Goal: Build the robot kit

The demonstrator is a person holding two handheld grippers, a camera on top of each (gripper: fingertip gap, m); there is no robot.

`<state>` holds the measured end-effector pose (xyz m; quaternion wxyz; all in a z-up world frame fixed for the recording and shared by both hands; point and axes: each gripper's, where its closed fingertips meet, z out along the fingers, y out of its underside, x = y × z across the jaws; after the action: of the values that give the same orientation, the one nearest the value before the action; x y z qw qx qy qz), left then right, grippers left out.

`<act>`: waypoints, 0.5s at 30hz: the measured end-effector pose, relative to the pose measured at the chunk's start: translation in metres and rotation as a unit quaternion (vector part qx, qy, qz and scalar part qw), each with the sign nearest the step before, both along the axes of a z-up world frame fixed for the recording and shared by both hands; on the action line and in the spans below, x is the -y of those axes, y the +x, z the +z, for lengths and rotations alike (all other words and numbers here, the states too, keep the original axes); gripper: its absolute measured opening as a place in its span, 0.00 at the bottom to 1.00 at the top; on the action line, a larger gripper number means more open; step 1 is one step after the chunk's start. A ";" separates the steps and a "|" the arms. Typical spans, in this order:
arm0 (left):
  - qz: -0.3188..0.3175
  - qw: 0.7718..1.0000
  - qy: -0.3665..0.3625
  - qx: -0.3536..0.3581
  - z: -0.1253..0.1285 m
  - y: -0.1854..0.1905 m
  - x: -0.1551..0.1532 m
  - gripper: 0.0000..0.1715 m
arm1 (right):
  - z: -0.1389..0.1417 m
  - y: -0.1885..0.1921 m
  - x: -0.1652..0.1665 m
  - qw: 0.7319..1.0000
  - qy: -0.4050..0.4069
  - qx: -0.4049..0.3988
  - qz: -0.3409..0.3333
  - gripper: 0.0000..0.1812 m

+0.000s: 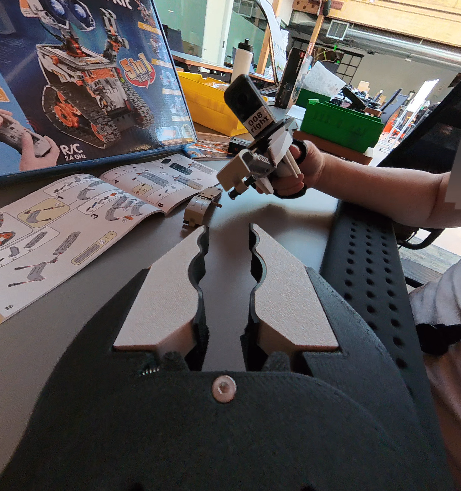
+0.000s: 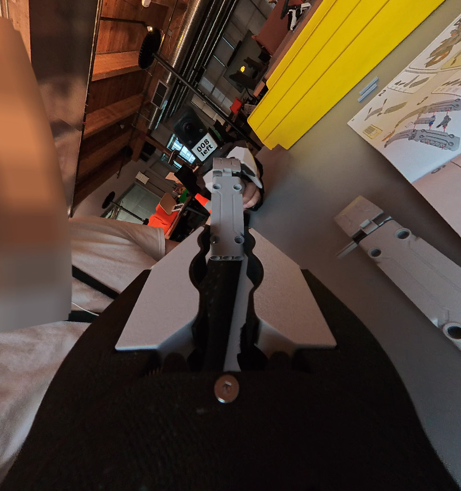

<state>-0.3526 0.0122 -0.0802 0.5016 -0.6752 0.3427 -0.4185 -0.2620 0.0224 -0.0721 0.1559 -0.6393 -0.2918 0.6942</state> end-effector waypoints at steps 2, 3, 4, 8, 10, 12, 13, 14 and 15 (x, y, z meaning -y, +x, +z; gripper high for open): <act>-0.008 1.000 -0.003 0.001 0.000 0.002 0.002 0.16 | -0.001 0.001 0.000 1.000 -0.005 -0.004 0.004 0.13; -0.010 1.000 -0.003 -0.001 -0.001 0.002 0.002 0.16 | -0.001 0.001 0.001 1.000 -0.007 -0.007 0.006 0.13; -0.012 1.000 -0.003 -0.002 -0.001 0.003 0.003 0.16 | -0.002 0.001 0.000 1.000 -0.007 -0.007 0.007 0.13; -0.025 1.000 0.004 -0.012 -0.002 0.006 0.007 0.15 | -0.005 0.001 0.002 1.000 -0.007 -0.001 0.013 0.13; -0.030 0.999 0.006 -0.017 -0.003 0.008 0.009 0.15 | -0.005 0.001 0.004 1.000 -0.003 -0.002 0.017 0.13; -0.035 0.999 0.008 -0.017 -0.003 0.009 0.010 0.15 | -0.004 0.001 0.005 1.000 0.000 -0.007 0.019 0.13; -0.037 0.999 0.008 -0.016 -0.003 0.009 0.011 0.14 | -0.003 0.001 0.005 1.000 0.003 -0.009 0.021 0.13; -0.037 0.999 0.008 -0.016 -0.003 0.009 0.011 0.14 | -0.003 0.001 0.006 1.000 0.008 -0.008 0.021 0.13; -0.037 0.999 0.009 -0.015 -0.003 0.009 0.011 0.14 | -0.003 0.002 0.006 1.000 0.016 -0.006 0.021 0.13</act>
<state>-0.3435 0.0012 -0.0828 0.4862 -0.6639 0.3787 -0.4236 -0.2604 0.0161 -0.0753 0.1536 -0.6264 -0.3150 0.6963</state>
